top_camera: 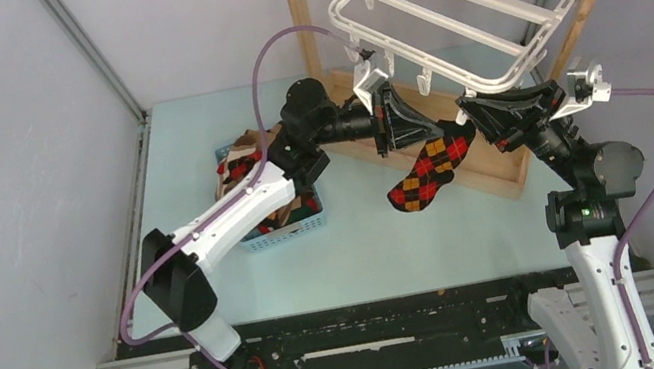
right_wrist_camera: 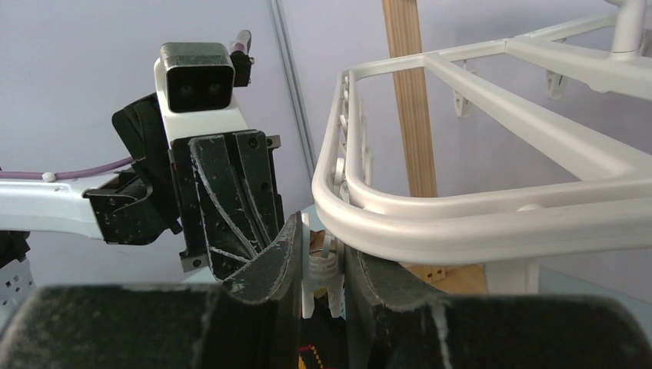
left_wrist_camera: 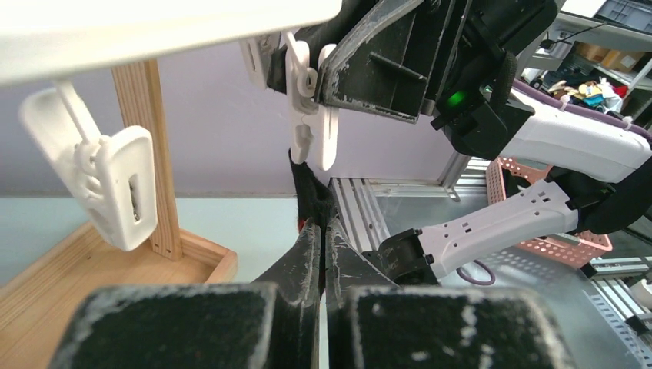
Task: Clip the socks to the hanger
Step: Clamp the sock onto the hanger.
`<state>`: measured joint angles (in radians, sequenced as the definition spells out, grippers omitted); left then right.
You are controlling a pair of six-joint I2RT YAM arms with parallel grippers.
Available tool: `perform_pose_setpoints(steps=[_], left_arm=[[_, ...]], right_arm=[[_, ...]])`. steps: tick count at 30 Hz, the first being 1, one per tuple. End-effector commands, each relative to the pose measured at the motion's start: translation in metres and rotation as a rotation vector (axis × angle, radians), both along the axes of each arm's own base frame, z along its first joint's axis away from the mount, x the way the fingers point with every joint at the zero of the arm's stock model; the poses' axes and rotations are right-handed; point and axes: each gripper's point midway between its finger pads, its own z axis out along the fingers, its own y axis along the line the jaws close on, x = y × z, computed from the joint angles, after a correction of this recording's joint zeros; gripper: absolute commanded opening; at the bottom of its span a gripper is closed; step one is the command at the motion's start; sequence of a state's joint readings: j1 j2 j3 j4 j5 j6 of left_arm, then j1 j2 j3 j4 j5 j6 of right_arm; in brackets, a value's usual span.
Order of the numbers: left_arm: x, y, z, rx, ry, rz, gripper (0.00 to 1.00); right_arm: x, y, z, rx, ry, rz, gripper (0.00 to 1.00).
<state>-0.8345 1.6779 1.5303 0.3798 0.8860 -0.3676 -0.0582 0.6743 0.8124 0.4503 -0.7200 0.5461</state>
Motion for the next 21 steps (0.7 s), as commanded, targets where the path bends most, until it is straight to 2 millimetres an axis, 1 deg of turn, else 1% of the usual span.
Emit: perform_pose_setpoints(steps=[1, 6, 10, 15, 21], left_arm=[[-0.006, 0.004, 0.035, -0.071, -0.058, -0.029, 0.0], [-0.008, 0.005, 0.039, -0.087, -0.055, -0.038, 0.0], [-0.006, 0.005, 0.042, -0.1, -0.039, -0.034, 0.0], [-0.003, 0.006, 0.051, -0.141, -0.013, -0.035, 0.0], [0.002, 0.004, 0.044, -0.13, 0.014, -0.029, 0.0]], right_arm=[[-0.017, 0.009, 0.016, -0.02, -0.05, 0.059, 0.04], [-0.018, 0.01, 0.016, -0.021, -0.049, 0.065, 0.04], [-0.019, 0.012, 0.015, -0.025, -0.047, 0.076, 0.04], [-0.02, 0.014, 0.015, -0.028, -0.045, 0.092, 0.04], [-0.024, 0.016, 0.016, -0.03, -0.054, 0.11, 0.04]])
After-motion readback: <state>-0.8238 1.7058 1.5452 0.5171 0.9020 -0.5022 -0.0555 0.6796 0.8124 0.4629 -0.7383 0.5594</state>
